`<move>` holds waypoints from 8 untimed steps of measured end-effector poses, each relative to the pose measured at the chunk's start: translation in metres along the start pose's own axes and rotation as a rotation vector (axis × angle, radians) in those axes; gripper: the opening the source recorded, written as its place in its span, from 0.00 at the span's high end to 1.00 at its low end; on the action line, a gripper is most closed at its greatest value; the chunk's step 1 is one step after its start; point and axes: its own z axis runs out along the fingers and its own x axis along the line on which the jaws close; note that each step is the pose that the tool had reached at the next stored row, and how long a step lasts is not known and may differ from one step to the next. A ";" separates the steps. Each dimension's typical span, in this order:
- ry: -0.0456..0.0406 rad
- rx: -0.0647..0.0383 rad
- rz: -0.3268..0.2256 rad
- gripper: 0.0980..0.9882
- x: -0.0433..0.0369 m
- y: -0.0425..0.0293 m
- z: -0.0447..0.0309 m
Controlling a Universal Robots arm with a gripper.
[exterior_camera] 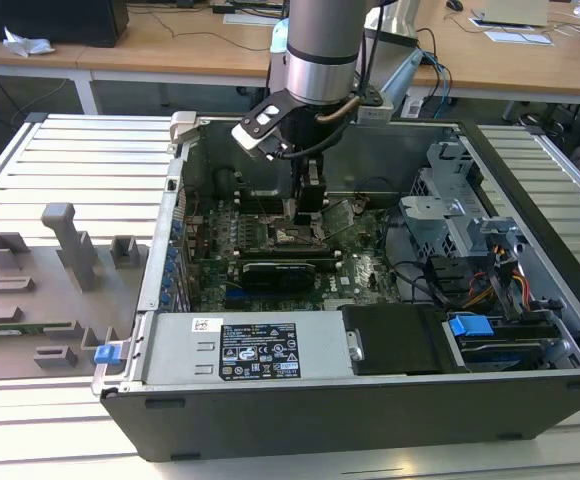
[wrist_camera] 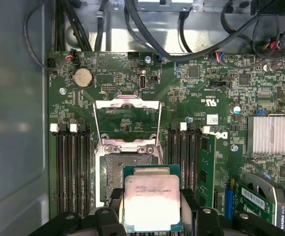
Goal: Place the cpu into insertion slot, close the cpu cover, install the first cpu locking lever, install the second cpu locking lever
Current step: 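Place the cpu into insertion slot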
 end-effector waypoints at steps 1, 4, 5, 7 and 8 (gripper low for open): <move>0.0000 0.000 0.000 0.50 0.0001 0.0000 0.0000; 0.0000 0.000 0.000 0.50 0.0052 -0.0001 -0.0001; 0.0000 0.000 0.000 0.50 0.0109 -0.0001 -0.0002; 0.0000 0.000 0.000 0.50 0.0204 -0.0002 -0.0003; -0.0001 0.000 0.000 0.50 0.0255 -0.0002 -0.0005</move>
